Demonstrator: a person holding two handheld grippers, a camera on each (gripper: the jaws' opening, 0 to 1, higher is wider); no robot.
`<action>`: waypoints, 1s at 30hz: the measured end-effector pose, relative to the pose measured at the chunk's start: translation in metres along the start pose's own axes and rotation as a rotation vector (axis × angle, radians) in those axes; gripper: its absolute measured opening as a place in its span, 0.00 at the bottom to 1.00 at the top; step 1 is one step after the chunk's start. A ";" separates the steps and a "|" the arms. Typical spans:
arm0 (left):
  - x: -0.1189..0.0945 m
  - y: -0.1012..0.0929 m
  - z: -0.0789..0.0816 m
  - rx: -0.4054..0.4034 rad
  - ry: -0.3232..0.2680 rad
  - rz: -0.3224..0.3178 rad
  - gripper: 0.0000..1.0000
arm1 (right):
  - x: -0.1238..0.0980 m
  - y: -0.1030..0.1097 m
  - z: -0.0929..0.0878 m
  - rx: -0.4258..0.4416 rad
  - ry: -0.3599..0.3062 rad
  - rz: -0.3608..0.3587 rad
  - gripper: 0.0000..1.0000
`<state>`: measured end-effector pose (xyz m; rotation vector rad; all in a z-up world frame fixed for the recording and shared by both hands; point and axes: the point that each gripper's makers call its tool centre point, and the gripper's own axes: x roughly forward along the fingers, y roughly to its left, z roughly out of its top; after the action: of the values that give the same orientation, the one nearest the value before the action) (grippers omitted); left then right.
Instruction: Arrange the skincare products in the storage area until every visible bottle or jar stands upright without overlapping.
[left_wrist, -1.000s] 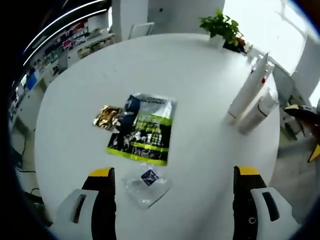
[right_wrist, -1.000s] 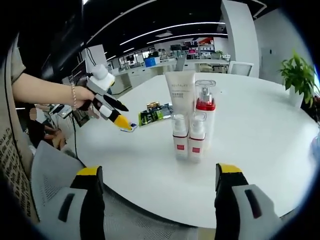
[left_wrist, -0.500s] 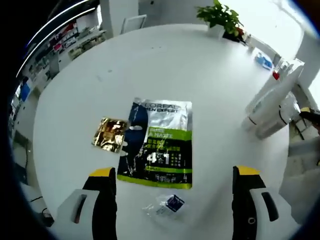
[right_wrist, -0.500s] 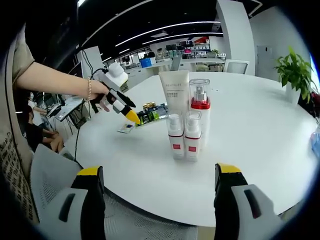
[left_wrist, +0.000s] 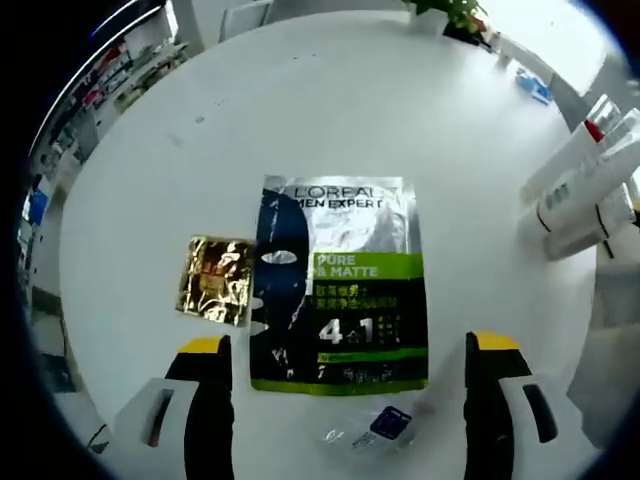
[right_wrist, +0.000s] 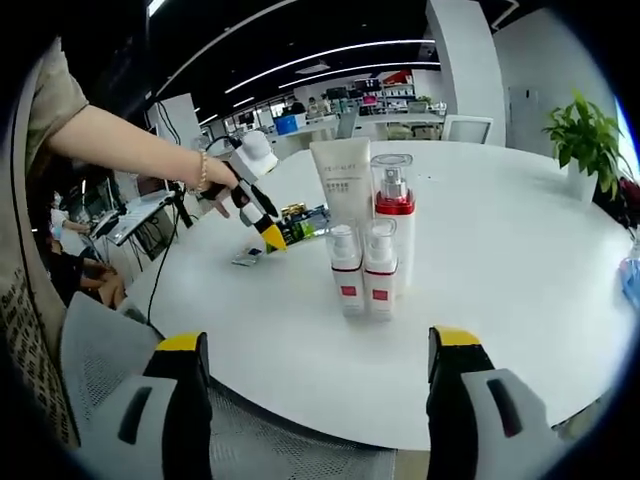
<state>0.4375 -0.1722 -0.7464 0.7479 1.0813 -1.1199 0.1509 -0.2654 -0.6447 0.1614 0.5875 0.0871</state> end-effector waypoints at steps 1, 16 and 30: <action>0.003 0.000 -0.001 0.001 0.009 -0.004 0.95 | 0.000 0.000 0.000 0.002 -0.001 0.000 0.90; -0.001 -0.001 -0.003 0.043 0.036 0.035 0.70 | 0.000 -0.001 0.000 0.010 -0.003 -0.005 0.89; -0.005 -0.015 -0.003 0.069 0.035 0.009 0.15 | -0.001 -0.003 0.000 0.014 -0.004 -0.015 0.89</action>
<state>0.4220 -0.1723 -0.7426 0.8286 1.0717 -1.1451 0.1503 -0.2687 -0.6451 0.1710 0.5852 0.0684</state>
